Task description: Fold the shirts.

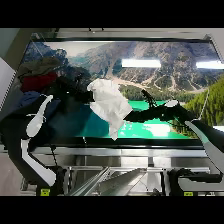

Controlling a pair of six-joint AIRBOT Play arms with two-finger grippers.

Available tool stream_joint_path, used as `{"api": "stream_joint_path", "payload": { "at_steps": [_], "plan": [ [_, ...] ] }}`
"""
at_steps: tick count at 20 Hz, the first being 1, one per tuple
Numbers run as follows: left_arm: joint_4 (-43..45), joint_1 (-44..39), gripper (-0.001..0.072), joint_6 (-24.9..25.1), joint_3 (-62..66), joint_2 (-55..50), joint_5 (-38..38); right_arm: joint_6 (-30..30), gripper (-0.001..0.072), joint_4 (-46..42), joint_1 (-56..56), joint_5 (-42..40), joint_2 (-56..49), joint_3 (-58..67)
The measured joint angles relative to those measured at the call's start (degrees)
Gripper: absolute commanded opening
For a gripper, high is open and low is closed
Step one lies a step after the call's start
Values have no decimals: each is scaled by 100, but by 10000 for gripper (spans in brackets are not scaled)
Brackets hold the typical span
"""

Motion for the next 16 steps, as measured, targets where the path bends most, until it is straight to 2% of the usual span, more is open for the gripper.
{"api": "stream_joint_path", "payload": {
  "at_steps": [1,8,15,16],
  "plan": [
    [-44,-17,14,-7,109,-48,50,-11,422,-7,0,-76,-4,2],
    [-229,-13,14,-7,553,-151,555,-131,423,24,-177,-881,-31,186],
    [-306,-11,14,39,798,-160,955,-129,424,50,-940,-870,-33,339],
    [-319,-11,14,39,807,-160,1008,-133,444,66,-981,-973,-55,348]
  ]
}}
